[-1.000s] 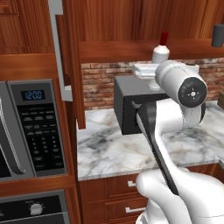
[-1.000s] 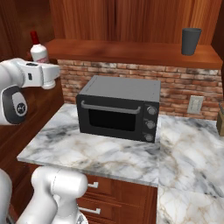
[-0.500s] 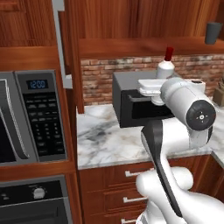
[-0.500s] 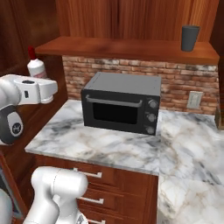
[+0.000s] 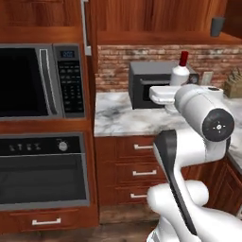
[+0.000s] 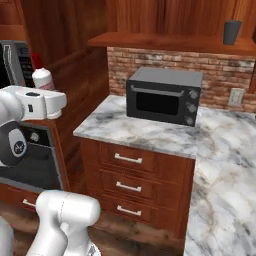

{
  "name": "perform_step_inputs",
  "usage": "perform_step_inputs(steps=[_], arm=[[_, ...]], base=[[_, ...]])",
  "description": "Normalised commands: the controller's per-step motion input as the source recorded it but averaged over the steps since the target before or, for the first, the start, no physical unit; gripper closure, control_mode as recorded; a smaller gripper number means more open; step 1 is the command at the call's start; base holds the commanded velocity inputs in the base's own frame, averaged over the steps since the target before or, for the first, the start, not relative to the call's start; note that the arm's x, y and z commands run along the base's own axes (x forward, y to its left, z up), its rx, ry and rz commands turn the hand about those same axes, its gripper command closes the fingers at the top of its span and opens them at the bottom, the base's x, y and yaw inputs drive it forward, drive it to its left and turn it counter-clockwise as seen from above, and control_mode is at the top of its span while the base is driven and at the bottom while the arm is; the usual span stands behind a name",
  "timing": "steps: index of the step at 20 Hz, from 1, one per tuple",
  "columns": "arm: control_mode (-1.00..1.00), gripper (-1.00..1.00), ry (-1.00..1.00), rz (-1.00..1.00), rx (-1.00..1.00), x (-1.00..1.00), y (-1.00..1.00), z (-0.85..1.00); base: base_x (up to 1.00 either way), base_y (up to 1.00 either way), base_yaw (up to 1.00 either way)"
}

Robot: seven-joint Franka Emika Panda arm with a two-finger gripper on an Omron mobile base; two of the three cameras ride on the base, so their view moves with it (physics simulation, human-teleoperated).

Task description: There is a bowl on the dining counter. Grab a lemon wedge from the fridge and place it in the bowl. Then get the liquor bottle and glass cup from the cabinet and place them next to the bowl.

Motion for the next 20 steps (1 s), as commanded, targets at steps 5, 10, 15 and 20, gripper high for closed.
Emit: perform_step_inputs(steps=[5, 10, 15, 20], arm=[[1.00, 1.00, 0.00, 0.00, 0.00, 0.00, 0.00, 0.00], [1.00, 1.00, 0.00, 0.00, 0.00, 0.00, 0.00, 0.00], [1.00, 1.00, 0.00, 0.00, 0.00, 0.00, 0.00, 0.00], [1.00, 1.00, 0.00, 0.00, 0.00, 0.00, 0.00, 0.00]], base=[[-1.00, 0.00, 0.53], [-0.99, 0.01, 0.49], [-0.61, 0.10, 0.59], [-0.18, 0.64, 0.62]])
